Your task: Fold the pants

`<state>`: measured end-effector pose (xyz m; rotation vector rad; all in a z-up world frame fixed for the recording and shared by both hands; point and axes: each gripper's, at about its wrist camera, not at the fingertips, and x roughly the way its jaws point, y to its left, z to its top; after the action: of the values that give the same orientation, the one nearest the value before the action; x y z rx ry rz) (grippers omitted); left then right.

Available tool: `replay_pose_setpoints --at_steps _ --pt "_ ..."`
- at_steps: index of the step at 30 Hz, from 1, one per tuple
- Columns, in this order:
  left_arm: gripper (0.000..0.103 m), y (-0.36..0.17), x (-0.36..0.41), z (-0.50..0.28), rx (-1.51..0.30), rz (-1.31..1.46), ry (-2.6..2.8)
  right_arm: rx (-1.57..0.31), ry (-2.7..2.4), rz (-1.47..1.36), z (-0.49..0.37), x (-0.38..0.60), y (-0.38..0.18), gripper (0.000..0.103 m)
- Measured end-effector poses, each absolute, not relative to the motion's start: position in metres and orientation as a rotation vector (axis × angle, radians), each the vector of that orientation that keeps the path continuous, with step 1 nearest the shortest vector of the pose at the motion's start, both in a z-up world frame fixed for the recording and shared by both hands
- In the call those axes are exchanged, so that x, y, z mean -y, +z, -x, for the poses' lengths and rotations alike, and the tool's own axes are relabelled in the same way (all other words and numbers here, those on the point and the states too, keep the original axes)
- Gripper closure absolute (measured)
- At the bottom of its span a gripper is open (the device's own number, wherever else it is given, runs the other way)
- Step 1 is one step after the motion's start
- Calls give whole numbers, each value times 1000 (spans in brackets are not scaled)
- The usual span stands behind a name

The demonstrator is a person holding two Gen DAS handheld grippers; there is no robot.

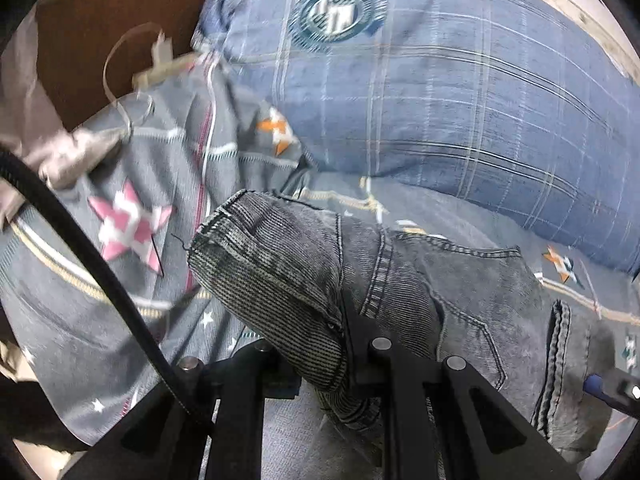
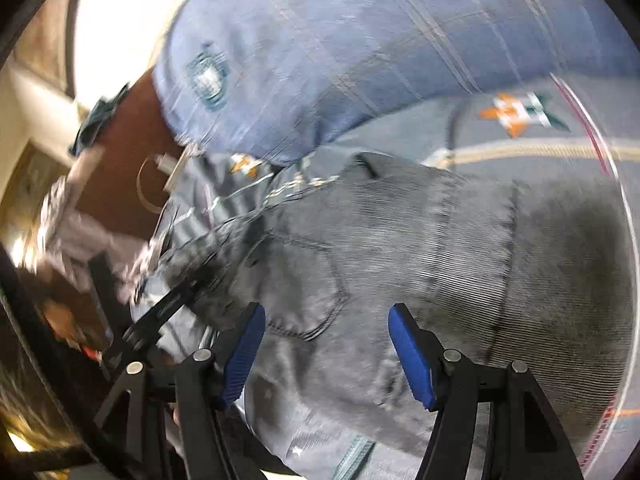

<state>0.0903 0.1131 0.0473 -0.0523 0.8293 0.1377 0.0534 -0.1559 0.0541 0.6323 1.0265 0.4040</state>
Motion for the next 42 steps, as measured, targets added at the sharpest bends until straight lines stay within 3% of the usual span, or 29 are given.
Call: replay_pose_setpoints --at_steps 9,17,21,26,29,38,40,42 --pt "87 83 33 -23 -540 -394 -80 -955 398 -739 -47 208 72 35" --pt "88 35 119 12 -581 -552 -322 -921 352 -932 -42 275 62 34" --pt "88 14 139 17 -636 -581 -370 -919 393 -1032 -48 284 50 25" --pt "86 17 144 17 -655 -589 -361 -961 449 -1018 -55 269 46 25" --pt "78 22 146 19 -648 -608 -400 -982 412 -926 -57 261 50 25" --pt "78 28 122 4 -714 -464 -542 -1051 303 -839 -63 260 35 25" --pt "66 39 105 5 -724 -388 -587 -1014 258 -827 -55 269 45 25" --pt "47 49 86 5 -714 -320 -589 -957 278 -840 -48 274 58 25"
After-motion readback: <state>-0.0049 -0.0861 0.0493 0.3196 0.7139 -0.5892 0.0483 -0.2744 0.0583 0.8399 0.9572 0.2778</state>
